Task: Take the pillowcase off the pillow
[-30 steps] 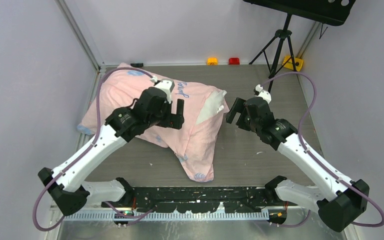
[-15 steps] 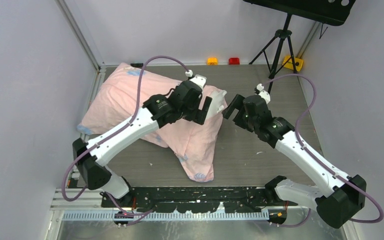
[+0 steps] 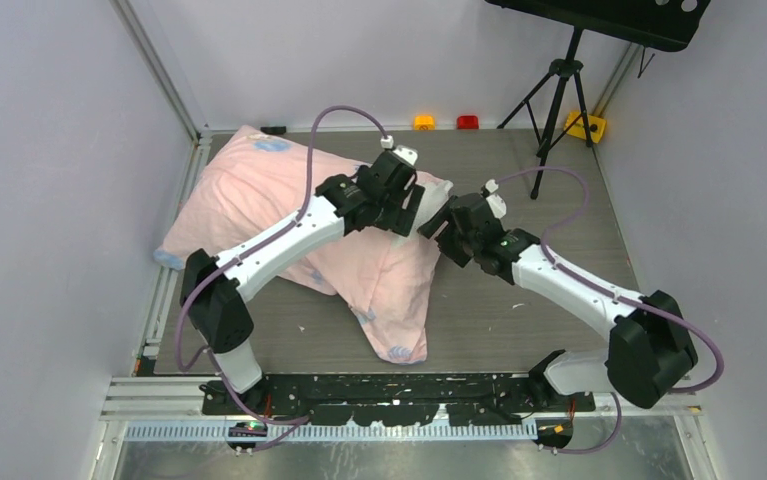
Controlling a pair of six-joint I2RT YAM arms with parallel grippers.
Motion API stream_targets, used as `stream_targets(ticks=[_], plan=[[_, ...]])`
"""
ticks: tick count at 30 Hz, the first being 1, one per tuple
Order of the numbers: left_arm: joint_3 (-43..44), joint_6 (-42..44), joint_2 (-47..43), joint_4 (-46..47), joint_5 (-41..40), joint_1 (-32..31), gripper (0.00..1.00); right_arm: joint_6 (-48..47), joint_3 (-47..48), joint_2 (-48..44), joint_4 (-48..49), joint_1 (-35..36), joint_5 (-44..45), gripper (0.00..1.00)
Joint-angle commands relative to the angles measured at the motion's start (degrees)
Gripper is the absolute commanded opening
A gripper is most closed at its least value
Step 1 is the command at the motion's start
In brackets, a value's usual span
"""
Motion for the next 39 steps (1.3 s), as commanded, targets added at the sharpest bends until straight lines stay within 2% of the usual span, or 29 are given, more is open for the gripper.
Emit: stream_targets(ticks=[1, 4, 8, 10, 13, 18, 20, 23, 26, 28, 29, 31, 35, 39], plan=[[-2.9, -1.5, -1.6, 3.8, 0.1, 4.3, 0.79, 6.2, -2.9, 2.3, 5.8, 0.2, 2.1, 0.7], [-5.4, -2.5, -2.0, 3.8, 0.1, 6.7, 0.65, 6.4, -5.8, 3.4, 6.8, 0.2, 1.6, 0.55], [-10.1, -3.1, -4.2, 6.0, 0.2, 9.1, 0.56, 7.3, -10.9, 2.1, 7.7, 0.2, 1.7, 0.35], [-10.8, -2.7, -4.3, 5.8, -0.9, 9.9, 0.53, 8.1, -14.8, 1.0, 8.5, 0.3, 2.1, 0.3], [-9.9, -2.4, -3.4, 2.9, -4.0, 11.0, 0.49, 7.9, -18.2, 0.0, 8.4, 0.2, 3.1, 0.27], [-9.2, -1.3, -4.4, -1.4, -9.6, 14.6, 0.46, 4.7, -21.1, -0.6, 8.9, 0.2, 3.2, 0.13], [-9.1, -0.7, -6.5, -2.8, -8.9, 18.0, 0.46, 2.9, -21.7, -0.3, 10.9, 0.2, 2.4, 0.11], [-9.5, 0.7, -9.8, -3.5, -8.5, 21.3, 0.46, 0.4, -21.5, 1.1, 12.7, 0.2, 0.3, 0.01], [-9.0, 2.2, -12.5, -5.6, -9.7, 21.9, 0.47, -1.1, -19.5, 2.3, 11.3, 0.2, -1.3, 0.0], [-7.8, 2.7, -13.9, -7.4, -6.7, 21.9, 0.49, -2.5, -19.1, 2.2, 12.1, 0.2, -2.9, 0.0], [-7.0, 3.6, -15.0, -8.2, -2.3, 21.8, 0.48, -3.6, -19.1, 1.8, 13.5, 0.2, -3.7, 0.0], [-5.1, 5.1, -16.3, -10.8, 3.3, 19.7, 0.49, -5.4, -19.2, 0.9, 15.6, 0.2, -5.7, 0.0], [0.7, 5.0, -16.5, -16.4, -7.8, 5.3, 0.56, -7.7, -17.8, -0.4, 16.2, 0.2, -7.9, 0.0], [5.7, 2.5, -13.9, -17.6, -8.4, -4.0, 0.59, -8.6, -16.9, -0.9, 16.4, 0.2, -9.6, 0.0]])
